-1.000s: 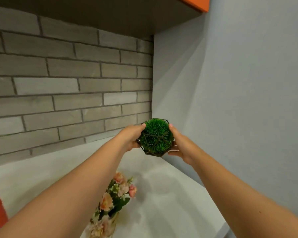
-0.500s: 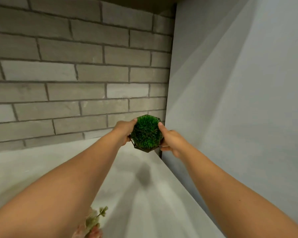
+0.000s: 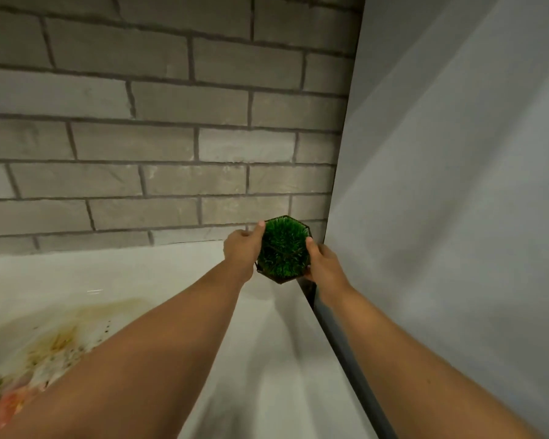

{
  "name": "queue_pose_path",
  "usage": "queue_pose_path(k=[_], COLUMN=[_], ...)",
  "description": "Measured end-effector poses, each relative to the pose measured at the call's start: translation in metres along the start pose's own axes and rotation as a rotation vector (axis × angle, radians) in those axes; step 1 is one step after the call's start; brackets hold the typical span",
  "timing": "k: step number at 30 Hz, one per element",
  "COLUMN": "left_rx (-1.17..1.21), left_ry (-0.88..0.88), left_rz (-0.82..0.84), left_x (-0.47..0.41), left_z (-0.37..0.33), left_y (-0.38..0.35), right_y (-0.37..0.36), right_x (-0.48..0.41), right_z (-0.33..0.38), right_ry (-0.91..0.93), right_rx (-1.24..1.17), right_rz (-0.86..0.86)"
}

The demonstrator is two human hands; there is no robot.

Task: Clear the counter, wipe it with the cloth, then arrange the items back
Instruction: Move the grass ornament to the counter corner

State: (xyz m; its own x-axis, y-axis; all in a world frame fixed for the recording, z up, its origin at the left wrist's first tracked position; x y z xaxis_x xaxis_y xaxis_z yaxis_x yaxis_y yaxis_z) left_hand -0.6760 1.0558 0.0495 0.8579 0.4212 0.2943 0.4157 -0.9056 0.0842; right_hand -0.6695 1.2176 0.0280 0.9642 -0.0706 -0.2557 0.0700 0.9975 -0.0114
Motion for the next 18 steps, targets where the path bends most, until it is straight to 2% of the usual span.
queue_pose_path(k=[6, 12, 18], left_rx=[0.008, 0.192, 0.216], left_ry=[-0.001, 0.216, 0.258], left_rz=[0.005, 0.115, 0.211], left_x=[-0.022, -0.044, -0.05], left_z=[0.027, 0.063, 0.071], left_y=[-0.02, -0.04, -0.05], right_y=[-0.004, -0.004, -0.002], right_x=[-0.019, -0.023, -0.035], right_z=[-0.053, -0.092, -0.105], right_ry=[-0.026, -0.093, -0.109], right_rx=[0.015, 0.082, 0.102], right_rz=[-0.034, -0.115, -0.126])
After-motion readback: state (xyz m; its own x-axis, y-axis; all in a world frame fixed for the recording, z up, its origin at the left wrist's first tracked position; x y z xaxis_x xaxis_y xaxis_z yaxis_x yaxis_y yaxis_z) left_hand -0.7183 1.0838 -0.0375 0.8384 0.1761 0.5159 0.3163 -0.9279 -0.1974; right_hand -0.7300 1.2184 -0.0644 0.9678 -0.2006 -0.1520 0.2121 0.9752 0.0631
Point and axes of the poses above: each hand's wrist, its own x-axis away from the middle knuckle, its own y-axis out of the back of the hand, z = x × y, the point moved 5 cm from there along -x, towards the middle knuckle, and after that the axes turned 14 degrees about y, right-handed, at the moved point
